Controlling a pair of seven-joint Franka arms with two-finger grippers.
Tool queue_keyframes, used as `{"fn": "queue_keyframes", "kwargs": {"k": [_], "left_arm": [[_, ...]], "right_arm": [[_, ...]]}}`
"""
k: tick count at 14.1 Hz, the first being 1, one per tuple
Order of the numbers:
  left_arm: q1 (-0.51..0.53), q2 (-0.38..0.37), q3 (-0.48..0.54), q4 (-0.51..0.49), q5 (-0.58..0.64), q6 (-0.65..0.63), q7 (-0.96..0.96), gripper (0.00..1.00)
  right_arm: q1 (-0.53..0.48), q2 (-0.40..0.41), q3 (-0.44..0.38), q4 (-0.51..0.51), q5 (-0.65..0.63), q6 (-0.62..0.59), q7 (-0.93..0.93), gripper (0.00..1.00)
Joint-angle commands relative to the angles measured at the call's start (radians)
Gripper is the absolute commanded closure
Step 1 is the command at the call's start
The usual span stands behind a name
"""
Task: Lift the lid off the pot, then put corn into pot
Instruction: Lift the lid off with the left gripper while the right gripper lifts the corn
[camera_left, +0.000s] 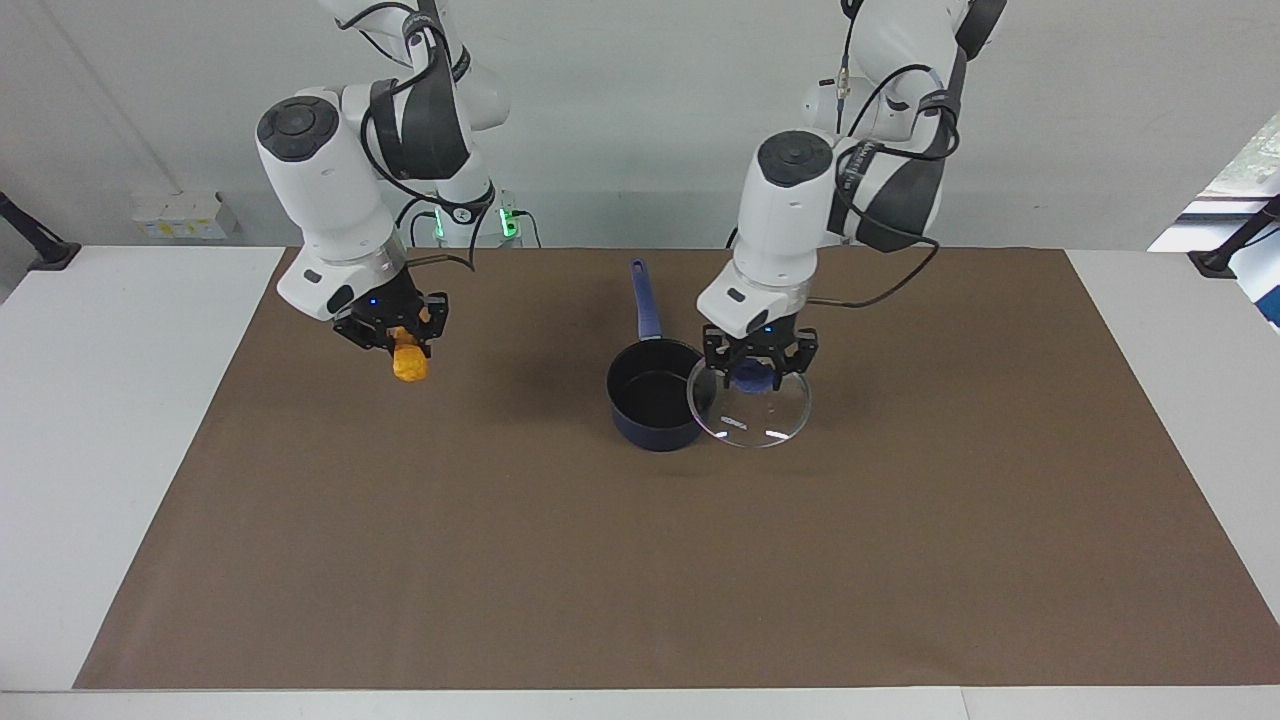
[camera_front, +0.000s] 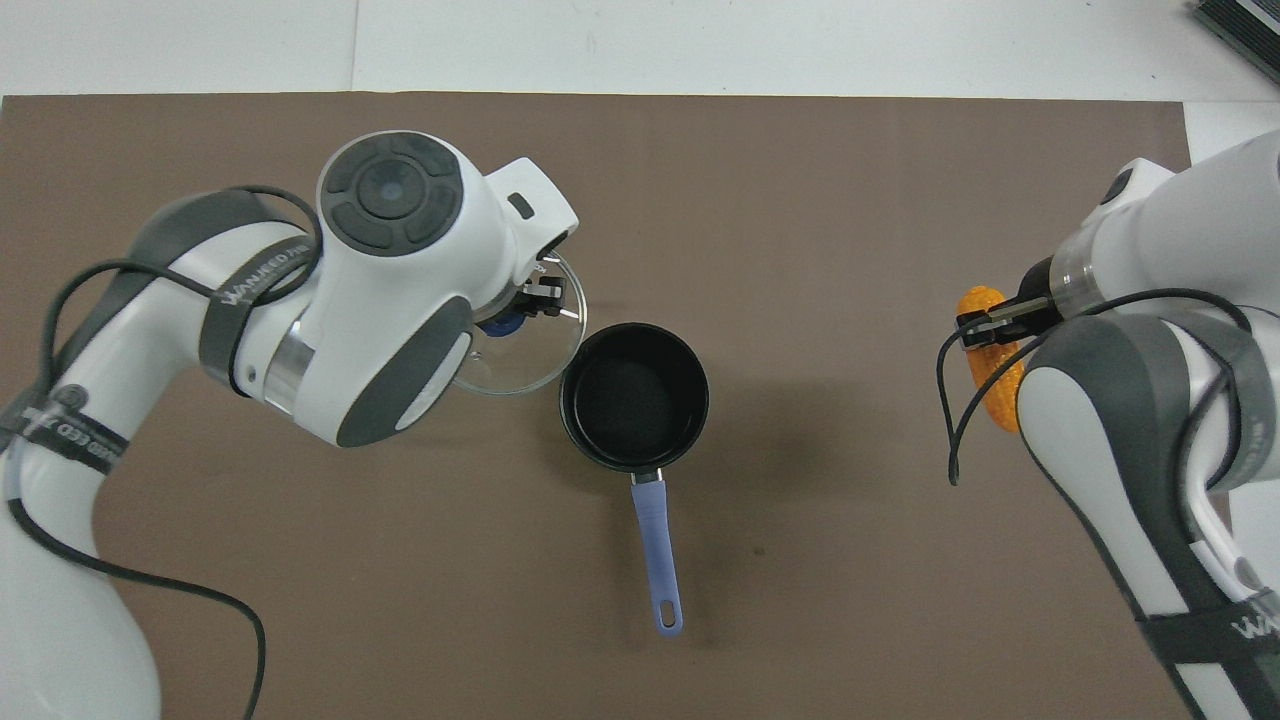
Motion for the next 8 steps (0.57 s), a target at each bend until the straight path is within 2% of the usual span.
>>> {"fn": "queue_keyframes", "kwargs": {"k": [1,3,5,8], "left_arm": [[0.048,-0.038,0.032,-0.017,-0.030,-0.048,0.160,1.00],[0.048,-0.062,0.099,-0.051,-0.038,-0.056,0.281,1.00],[0.048,-0.087,0.185,-0.089,-0.091,-0.047,0.391,1.00],[0.048,-0.115,0.293,-0.138,-0.142,-0.033,0.545,1.00]], "right_arm": [[0.067,0.011,0.010,0.032,-0.003,0.008,0.094,1.00],[0.136,0.034,0.010,0.038,-0.002,0.011,0.149,1.00],[0.257,0.095,0.010,0.108,0.006,0.020,0.305,1.00],[0.372,0.175,0.010,0.124,0.007,0.113,0.492,1.00]]}}
